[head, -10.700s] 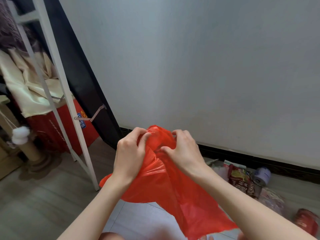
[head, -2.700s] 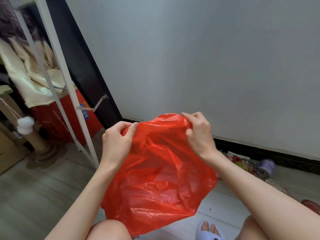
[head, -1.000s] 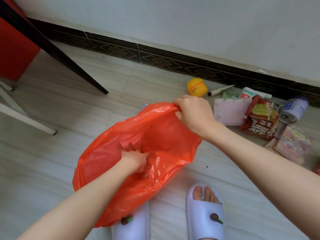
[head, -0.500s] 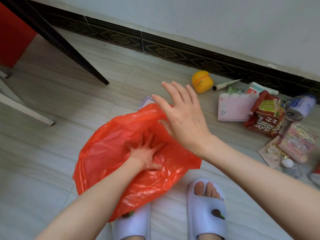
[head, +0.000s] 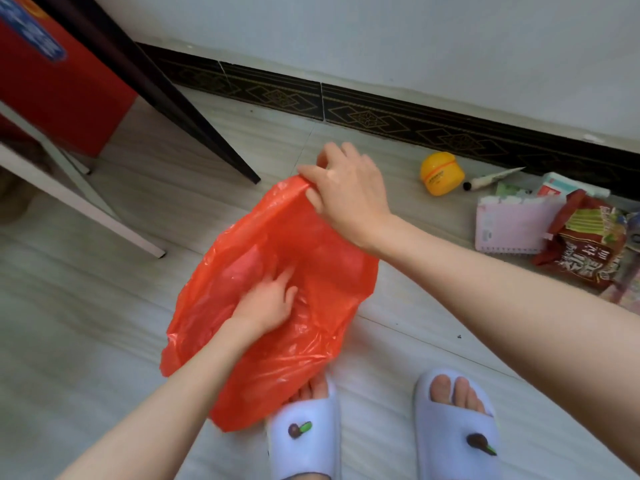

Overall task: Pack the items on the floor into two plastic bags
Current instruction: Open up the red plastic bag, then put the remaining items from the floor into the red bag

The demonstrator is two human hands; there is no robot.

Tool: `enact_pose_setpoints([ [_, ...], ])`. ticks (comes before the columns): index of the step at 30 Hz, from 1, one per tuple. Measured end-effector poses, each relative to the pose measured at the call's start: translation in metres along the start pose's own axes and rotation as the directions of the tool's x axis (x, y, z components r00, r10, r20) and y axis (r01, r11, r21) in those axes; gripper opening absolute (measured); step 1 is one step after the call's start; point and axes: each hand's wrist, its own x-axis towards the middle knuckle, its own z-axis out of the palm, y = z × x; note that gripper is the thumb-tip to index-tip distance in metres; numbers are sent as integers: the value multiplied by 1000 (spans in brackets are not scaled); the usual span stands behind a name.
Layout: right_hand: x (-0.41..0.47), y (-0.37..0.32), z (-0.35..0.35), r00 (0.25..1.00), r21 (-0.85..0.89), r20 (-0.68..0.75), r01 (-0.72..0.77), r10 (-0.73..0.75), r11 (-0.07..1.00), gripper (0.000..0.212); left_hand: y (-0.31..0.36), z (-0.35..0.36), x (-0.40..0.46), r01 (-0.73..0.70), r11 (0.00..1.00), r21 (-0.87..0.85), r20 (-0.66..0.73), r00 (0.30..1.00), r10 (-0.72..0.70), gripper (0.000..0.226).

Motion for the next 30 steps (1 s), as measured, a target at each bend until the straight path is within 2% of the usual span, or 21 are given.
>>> enact_pose_setpoints([
  [2,12,-7,1,999,8,32,-24,24,1000,32,9,-11,-8,-103,976,-190,-173,982,70,46],
  [5,19,-9,7,979,131,110,-187,173,974,36,30,-16,-31,-246,931,-272,-248,952,179,64],
  [7,15,-9,13,958,206,157,-269,239,941,36,41,-9,-39,-264,956,-127,-209,949,235,80],
  [10,8,-1,19,938,207,185,-330,294,921,34,48,4,-30,-197,969,148,-85,974,211,90],
  [14,0,12,11,924,123,174,-363,340,923,31,39,16,-20,-177,911,372,-55,976,212,86],
  [18,-1,12,-1,879,140,194,-465,436,874,28,25,17,-28,-198,871,449,10,976,217,72],
  [21,-2,6,0,788,299,269,-615,554,729,28,32,18,-37,-228,906,357,9,971,241,73],
  [24,-5,0,7,660,539,449,-738,603,407,20,42,25,-39,-238,897,372,1,967,256,78],
  [26,-5,1,11,634,625,507,-737,584,258,18,40,31,-37,-178,909,377,-29,979,204,75],
  [27,-4,3,13,659,651,500,-714,561,259,19,35,33,-36,-129,918,376,-59,985,163,75],
  [29,-3,6,15,714,686,466,-664,522,296,6,23,33,-34,-78,925,373,-79,990,116,79],
  [30,-3,7,16,721,694,467,-658,513,292,14,19,33,-33,-100,912,399,-94,984,150,83],
])
